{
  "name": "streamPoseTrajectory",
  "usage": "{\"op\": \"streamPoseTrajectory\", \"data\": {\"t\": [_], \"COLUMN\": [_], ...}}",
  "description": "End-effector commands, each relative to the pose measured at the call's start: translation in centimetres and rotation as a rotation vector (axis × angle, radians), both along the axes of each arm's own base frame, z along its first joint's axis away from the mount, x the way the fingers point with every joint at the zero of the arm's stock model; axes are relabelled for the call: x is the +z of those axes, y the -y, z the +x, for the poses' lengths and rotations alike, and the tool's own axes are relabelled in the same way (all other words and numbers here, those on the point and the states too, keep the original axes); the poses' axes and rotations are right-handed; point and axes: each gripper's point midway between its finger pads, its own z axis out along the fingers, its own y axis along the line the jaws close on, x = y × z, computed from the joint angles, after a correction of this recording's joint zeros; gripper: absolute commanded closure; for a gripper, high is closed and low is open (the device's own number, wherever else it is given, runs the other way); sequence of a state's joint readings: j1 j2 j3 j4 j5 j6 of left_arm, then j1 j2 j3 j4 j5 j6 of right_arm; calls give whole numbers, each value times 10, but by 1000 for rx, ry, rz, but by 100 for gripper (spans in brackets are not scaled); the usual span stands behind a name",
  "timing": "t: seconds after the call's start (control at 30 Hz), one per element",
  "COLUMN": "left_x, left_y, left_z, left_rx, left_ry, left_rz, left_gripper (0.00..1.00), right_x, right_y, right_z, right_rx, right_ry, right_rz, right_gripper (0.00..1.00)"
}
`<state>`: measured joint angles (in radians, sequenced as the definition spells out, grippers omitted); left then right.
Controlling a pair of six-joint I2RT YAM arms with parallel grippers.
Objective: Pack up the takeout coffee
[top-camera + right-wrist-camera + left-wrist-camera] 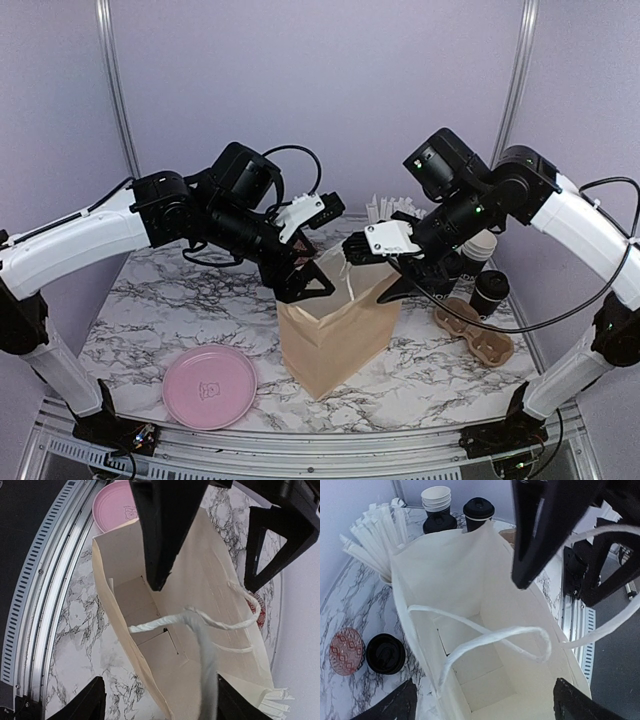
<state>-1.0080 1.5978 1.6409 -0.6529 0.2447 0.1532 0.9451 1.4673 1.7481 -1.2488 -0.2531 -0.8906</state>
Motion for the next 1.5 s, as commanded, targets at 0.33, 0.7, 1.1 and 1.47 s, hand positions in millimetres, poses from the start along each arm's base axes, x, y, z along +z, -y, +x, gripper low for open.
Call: {"op": "streamPoseTrajectory", "data": {"t": [0.33,0.7,1.1,1.47], "left_x": [-2,10,4,-10], "left_y": [31,45,34,36], "left_z": [43,58,77,70], "left_rx": [206,227,208,132], "left_ry": [91,96,-68,-182], "left_rz": [-34,-124,-180,-172], "left_gripper": [1,1,27,71], "right_x": [19,21,24,28], "right_y": [-3,-5,-3,-3], "right_z": [-3,-4,-5,-5], "right_rx": [-6,-2,-6,-3], "right_ry": [16,15,17,32], "right_rz": [71,84,90,102], "right_gripper": [32,32,31,31]}}
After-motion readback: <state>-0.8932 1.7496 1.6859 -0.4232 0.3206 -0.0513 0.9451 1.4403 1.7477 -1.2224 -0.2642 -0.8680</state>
